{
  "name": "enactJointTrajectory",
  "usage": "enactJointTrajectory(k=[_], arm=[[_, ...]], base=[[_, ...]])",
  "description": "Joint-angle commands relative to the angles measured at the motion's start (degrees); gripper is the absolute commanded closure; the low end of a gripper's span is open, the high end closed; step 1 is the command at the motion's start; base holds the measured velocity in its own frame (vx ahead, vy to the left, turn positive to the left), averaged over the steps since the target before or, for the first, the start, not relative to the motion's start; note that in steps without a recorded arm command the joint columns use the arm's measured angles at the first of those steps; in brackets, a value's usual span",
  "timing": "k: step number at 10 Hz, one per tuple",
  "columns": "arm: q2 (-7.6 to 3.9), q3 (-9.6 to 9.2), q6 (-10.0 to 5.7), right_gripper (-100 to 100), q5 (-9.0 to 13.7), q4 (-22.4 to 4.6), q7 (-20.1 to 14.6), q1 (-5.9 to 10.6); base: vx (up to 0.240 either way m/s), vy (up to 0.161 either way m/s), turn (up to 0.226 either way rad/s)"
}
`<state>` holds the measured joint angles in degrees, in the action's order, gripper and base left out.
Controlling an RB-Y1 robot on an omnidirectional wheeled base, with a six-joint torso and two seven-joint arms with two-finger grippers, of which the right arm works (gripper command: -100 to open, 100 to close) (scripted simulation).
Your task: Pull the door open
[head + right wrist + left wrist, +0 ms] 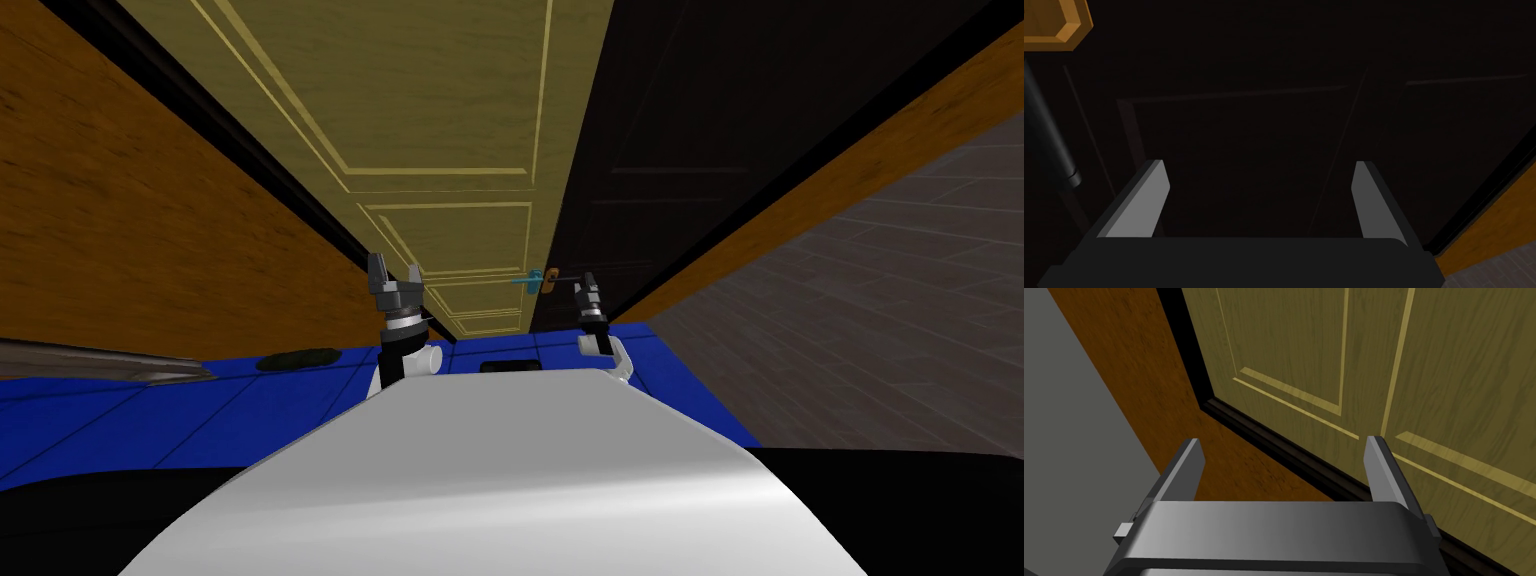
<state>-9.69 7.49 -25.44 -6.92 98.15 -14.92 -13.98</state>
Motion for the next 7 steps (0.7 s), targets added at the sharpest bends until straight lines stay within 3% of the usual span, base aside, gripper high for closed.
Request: enactJointTrajectory(k=[1,7], arm=[[-0.11,0.43,0.67,-100,-0.6,-1.8,-0.7,0.84],[-0.54,1.78,2.48,-100,-2.3,-8.3,-2.8,4.01]], base=[[-0.043,-0.040,0.063],[-0.048,-0.038,0.070]])
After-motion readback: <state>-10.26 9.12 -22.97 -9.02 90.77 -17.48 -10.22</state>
